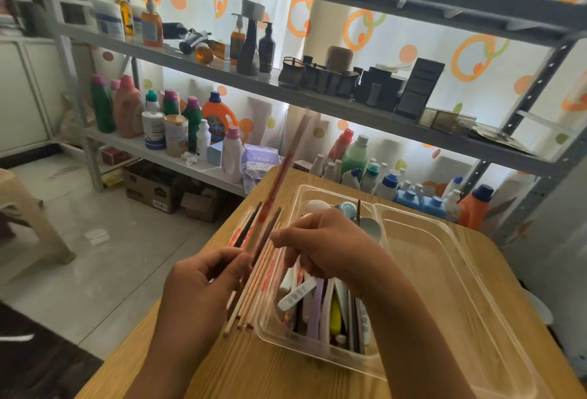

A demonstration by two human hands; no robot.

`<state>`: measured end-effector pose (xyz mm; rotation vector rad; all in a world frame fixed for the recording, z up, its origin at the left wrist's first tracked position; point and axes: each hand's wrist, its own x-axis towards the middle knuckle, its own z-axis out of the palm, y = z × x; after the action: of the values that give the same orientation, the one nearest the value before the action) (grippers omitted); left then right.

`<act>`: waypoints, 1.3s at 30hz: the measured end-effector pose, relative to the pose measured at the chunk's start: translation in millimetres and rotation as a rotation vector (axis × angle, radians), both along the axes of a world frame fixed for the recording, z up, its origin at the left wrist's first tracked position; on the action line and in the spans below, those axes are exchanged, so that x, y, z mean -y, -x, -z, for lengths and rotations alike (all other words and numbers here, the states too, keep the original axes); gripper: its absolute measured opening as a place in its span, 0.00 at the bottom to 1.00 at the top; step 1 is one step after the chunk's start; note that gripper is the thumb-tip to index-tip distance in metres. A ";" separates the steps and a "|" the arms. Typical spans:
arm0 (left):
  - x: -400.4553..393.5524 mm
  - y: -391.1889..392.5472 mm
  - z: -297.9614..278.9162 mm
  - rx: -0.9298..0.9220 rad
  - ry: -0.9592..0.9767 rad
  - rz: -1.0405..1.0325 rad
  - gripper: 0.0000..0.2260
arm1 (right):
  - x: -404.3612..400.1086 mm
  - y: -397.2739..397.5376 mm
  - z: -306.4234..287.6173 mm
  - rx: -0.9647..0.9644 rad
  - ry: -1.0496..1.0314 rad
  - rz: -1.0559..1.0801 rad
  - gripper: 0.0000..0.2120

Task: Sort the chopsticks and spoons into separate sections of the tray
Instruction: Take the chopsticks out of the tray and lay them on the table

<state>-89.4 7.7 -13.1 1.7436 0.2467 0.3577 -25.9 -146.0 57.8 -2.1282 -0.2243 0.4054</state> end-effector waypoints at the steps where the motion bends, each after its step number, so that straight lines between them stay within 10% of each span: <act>1: -1.5 -0.3 0.7 -0.011 -0.021 -0.047 0.03 | 2.4 0.0 -1.3 0.043 0.036 0.049 0.12; 14: -31.8 -3.1 14.9 -0.353 -0.677 -0.252 0.08 | 36.9 -16.1 -9.7 0.172 0.153 0.350 0.12; 39: -22.6 -16.9 41.5 -0.353 -0.949 -0.070 0.13 | 67.1 -33.6 -5.2 0.218 0.123 0.505 0.10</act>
<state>-72.5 30.4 -54.7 2.7449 0.4357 0.2199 7.7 -213.1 63.0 -2.2527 0.2206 -0.1122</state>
